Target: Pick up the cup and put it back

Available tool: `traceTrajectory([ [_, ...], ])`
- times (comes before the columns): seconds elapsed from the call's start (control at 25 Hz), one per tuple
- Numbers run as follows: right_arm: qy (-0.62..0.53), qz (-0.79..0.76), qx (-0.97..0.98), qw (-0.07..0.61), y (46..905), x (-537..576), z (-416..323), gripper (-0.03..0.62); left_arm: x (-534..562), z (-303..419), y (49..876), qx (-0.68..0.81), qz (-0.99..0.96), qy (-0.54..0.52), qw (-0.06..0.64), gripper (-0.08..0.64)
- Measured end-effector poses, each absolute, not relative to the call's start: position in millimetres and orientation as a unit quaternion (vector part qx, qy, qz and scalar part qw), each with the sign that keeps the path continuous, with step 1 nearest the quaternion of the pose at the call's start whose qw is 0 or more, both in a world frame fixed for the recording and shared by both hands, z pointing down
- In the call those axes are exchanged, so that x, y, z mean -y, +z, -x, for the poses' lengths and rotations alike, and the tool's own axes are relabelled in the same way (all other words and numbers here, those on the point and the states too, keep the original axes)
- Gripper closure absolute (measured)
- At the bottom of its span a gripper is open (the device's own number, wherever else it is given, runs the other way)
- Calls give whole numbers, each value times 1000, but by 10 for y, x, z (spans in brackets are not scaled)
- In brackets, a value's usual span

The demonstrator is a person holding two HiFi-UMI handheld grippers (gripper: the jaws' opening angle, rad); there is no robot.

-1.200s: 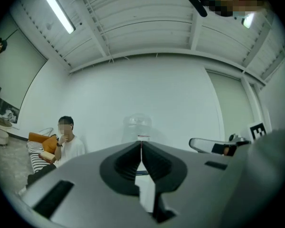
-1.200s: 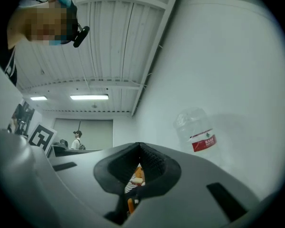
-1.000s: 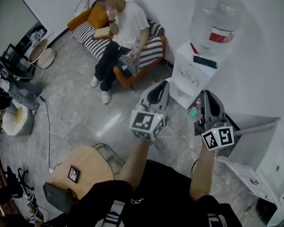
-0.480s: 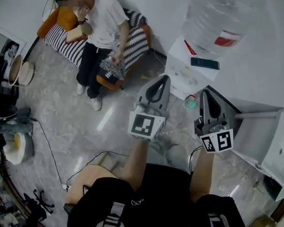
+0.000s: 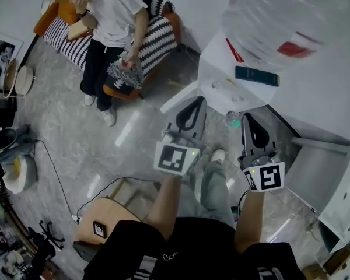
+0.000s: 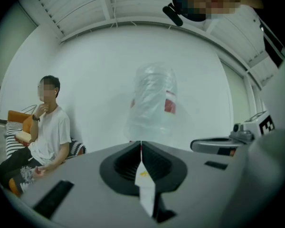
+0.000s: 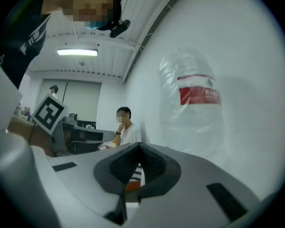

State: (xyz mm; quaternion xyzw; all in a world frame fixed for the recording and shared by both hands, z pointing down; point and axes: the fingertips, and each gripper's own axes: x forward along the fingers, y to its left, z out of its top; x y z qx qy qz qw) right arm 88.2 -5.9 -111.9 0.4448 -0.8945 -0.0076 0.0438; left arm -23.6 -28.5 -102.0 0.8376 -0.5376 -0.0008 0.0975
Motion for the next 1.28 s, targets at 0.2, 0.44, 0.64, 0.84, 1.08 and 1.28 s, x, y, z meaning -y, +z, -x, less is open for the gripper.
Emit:
traceTrajectory([
  [0.2, -2, -411, 911, 33, -279, 167, -803, 584, 477, 135, -113, 559, -824, 3, 91, 546],
  [0.44, -12, -377, 925, 57, 970, 175, -644, 583, 502, -33, 1127, 558, -819, 5, 130, 546],
  [0.64, -12, -345, 936, 73, 1967, 190, -595, 584, 536, -153, 2033, 540, -830, 11, 138, 546],
  [0.84, 11, -338, 939, 54, 2764, 147, -601, 584, 547, -195, 2874, 524, -841, 28, 132, 546],
  [1.08, -12, -377, 924, 65, 3651, 281, -816, 583, 601, -273, 3729, 506, -850, 32, 140, 546],
  [1.28, -3, -409, 911, 44, 4269, 435, -961, 583, 681, -355, 4358, 490, -862, 44, 126, 546],
])
